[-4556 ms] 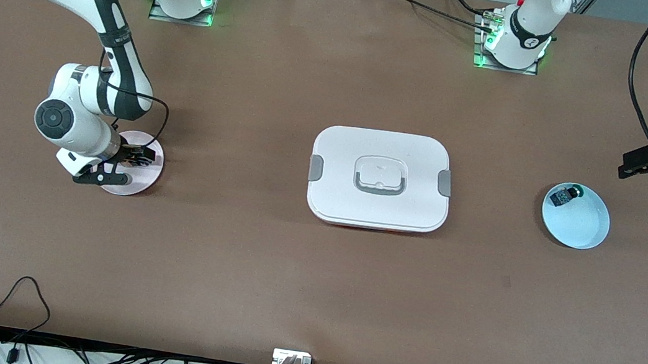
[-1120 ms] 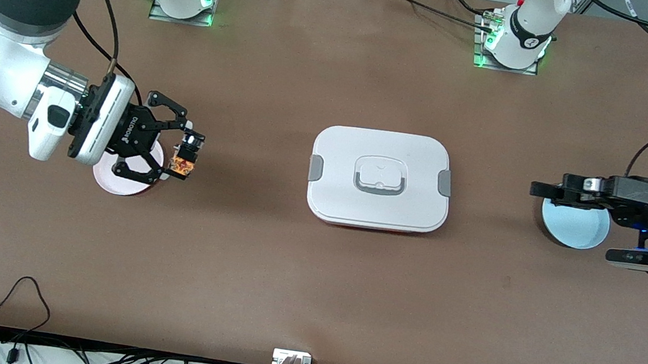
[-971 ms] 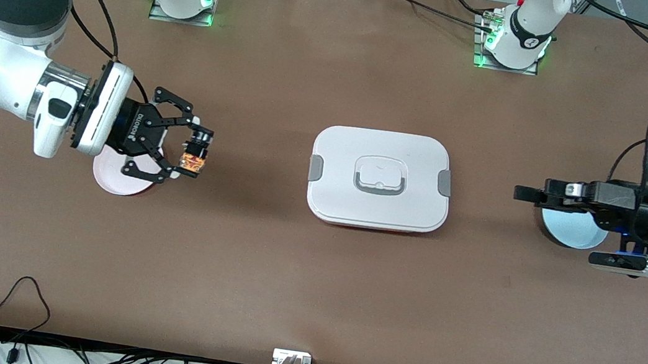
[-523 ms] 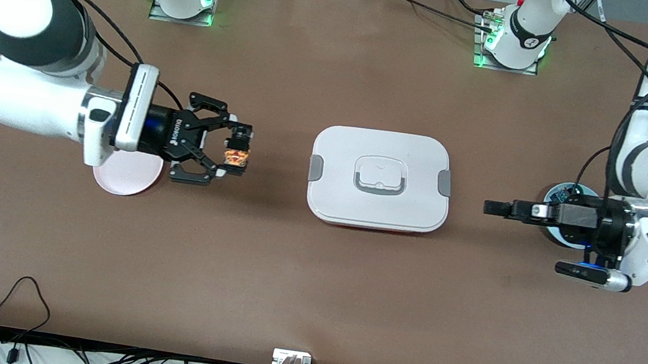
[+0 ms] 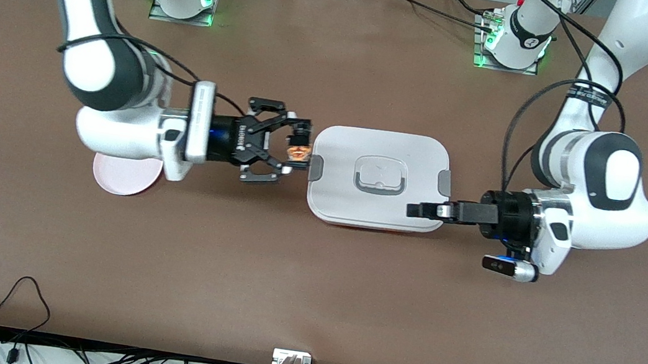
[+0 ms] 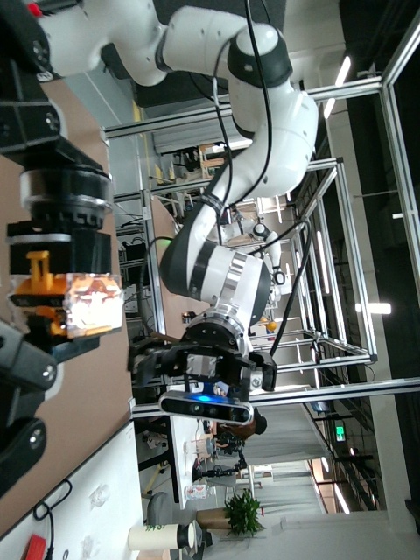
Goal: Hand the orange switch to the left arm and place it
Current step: 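Pass the switch above the box from the right gripper to the left gripper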
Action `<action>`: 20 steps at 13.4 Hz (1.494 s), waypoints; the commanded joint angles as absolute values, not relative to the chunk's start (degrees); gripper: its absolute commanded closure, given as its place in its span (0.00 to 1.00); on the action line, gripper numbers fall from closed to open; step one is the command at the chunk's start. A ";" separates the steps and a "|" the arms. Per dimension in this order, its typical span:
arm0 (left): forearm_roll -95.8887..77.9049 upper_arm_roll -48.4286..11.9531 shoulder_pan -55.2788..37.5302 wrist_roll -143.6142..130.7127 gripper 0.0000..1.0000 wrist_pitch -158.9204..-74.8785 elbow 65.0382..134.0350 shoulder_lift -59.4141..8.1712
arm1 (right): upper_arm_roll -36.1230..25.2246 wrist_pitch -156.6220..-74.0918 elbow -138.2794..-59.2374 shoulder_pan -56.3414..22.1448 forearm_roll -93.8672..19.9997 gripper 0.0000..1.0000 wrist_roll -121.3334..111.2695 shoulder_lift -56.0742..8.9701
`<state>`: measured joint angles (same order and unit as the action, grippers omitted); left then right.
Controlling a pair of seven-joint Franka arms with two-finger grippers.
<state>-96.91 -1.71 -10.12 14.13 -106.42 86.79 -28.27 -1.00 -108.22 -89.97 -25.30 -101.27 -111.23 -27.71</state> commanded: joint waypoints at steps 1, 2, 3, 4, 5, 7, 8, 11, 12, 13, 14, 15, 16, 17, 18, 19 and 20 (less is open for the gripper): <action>-100.72 -1.14 -12.83 20.20 0.00 -108.19 89.20 -28.13 | -0.97 -113.10 -88.60 -28.29 -104.67 0.92 -111.88 -28.12; -100.72 -1.14 -12.83 20.56 0.00 -108.11 89.82 -27.95 | -0.97 -113.81 -88.07 -28.91 -104.85 0.92 -111.88 -28.82; -100.55 -1.14 -12.75 20.83 0.00 -107.93 90.87 -27.51 | -0.97 -114.08 -87.63 -29.18 -105.64 0.92 -111.88 -29.18; -100.29 -1.14 -12.83 21.44 0.00 -107.93 91.66 -26.73 | -0.97 -114.08 -87.19 -29.44 -106.69 0.92 -111.88 -29.96; -100.20 -1.14 -13.35 21.62 0.00 -107.93 93.15 -25.76 | -0.97 -114.26 -86.58 -29.44 -107.83 0.92 -111.88 -30.14; -100.11 -1.14 -14.41 21.62 0.00 -108.02 96.84 -23.04 | -0.88 -117.23 -85.52 -29.36 -108.11 0.92 -111.80 -30.50; -100.11 -1.14 -15.02 21.62 0.00 -108.02 98.33 -21.72 | -0.88 -118.38 -85.34 -29.36 -108.19 0.92 -111.80 -30.67; -100.11 -1.14 -16.96 21.45 0.00 -108.63 100.37 -19.51 | -0.88 -119.27 -84.55 -29.44 -108.19 0.92 -111.80 -31.73; -100.11 -1.14 -17.05 21.45 0.00 -109.07 100.28 -19.60 | -0.88 -120.05 -84.20 -29.53 -108.19 0.92 -111.80 -31.82; -100.11 -1.14 -17.83 21.36 0.00 -109.77 100.11 -19.77 | -0.88 -120.67 -83.59 -30.14 -108.19 0.92 -111.45 -32.25; -100.11 -1.14 -18.80 21.44 0.00 -111.95 100.02 -19.69 | -0.88 -120.93 -82.89 -30.67 -108.19 0.92 -111.27 -32.69; -100.19 -1.14 -20.03 21.53 0.00 -113.63 99.67 -20.04 | -0.88 -121.02 -82.62 -31.02 -108.19 0.92 -111.27 -33.04; -100.37 -1.14 -20.74 21.53 0.00 -115.03 99.32 -20.30 | -0.88 -121.03 -82.62 -31.29 -108.19 0.92 -111.27 -33.22; -100.81 -1.23 -21.09 21.53 0.00 -116.27 98.62 -21.00 | -0.97 -121.11 -82.53 -31.46 -108.19 0.92 -111.27 -33.31; -100.81 -1.23 -21.53 21.53 0.00 -116.45 97.92 -21.53 | -0.88 -121.20 -82.53 -31.55 -108.19 0.92 -111.27 -33.31; -100.90 -1.23 -21.62 21.45 0.00 -116.54 97.65 -21.53 | -0.88 -122.25 -82.53 -31.73 -108.19 0.92 -111.27 -33.31; -100.90 -1.23 -21.53 21.18 0.01 -116.46 97.65 -21.45 | -0.88 -122.86 -82.44 -32.16 -108.19 0.92 -111.18 -33.31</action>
